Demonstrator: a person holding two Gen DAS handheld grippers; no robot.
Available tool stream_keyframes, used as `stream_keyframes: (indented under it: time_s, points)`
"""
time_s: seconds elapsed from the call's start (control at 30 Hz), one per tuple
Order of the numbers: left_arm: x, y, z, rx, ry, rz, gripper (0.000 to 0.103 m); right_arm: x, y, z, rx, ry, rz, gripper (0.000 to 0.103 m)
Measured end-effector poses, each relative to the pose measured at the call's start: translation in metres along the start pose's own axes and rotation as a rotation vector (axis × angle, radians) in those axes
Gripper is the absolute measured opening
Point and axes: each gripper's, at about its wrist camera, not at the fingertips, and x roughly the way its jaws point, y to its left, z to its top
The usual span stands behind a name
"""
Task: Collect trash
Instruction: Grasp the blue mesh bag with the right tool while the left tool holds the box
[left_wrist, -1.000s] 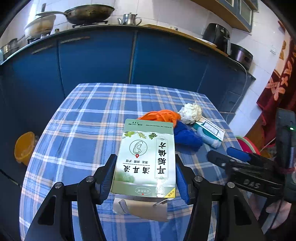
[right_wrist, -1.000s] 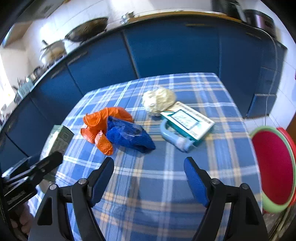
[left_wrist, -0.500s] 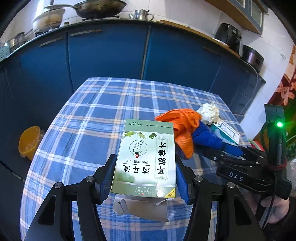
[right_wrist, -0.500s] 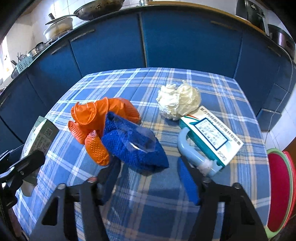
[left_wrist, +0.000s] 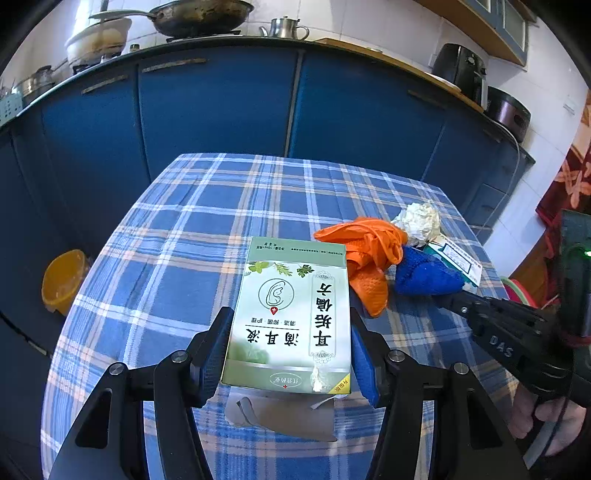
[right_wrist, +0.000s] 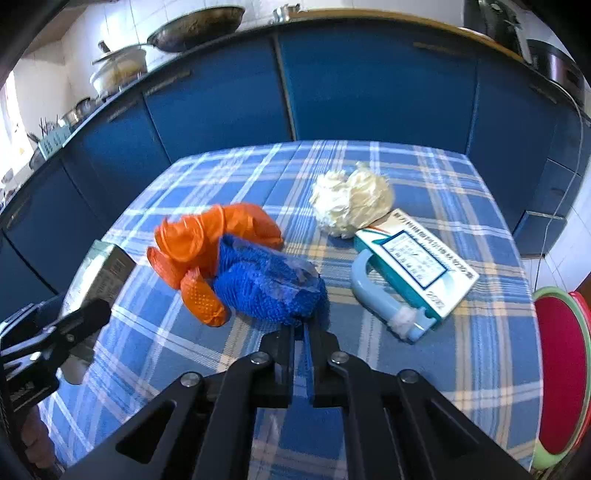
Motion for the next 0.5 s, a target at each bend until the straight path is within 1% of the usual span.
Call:
stream_keyframes:
  time_s: [0.27, 0.5]
  points:
    - [-0.012, -0.011, 0.001, 0.018, -0.018, -0.016, 0.06, -0.037, -0.004, -0.006, 0.049, -0.068, 0.045, 0.005]
    - [-0.024, -0.03, 0.003, 0.054, -0.037, -0.044, 0.06, -0.072, -0.015, -0.013, 0.088, -0.132, 0.056, 0.005]
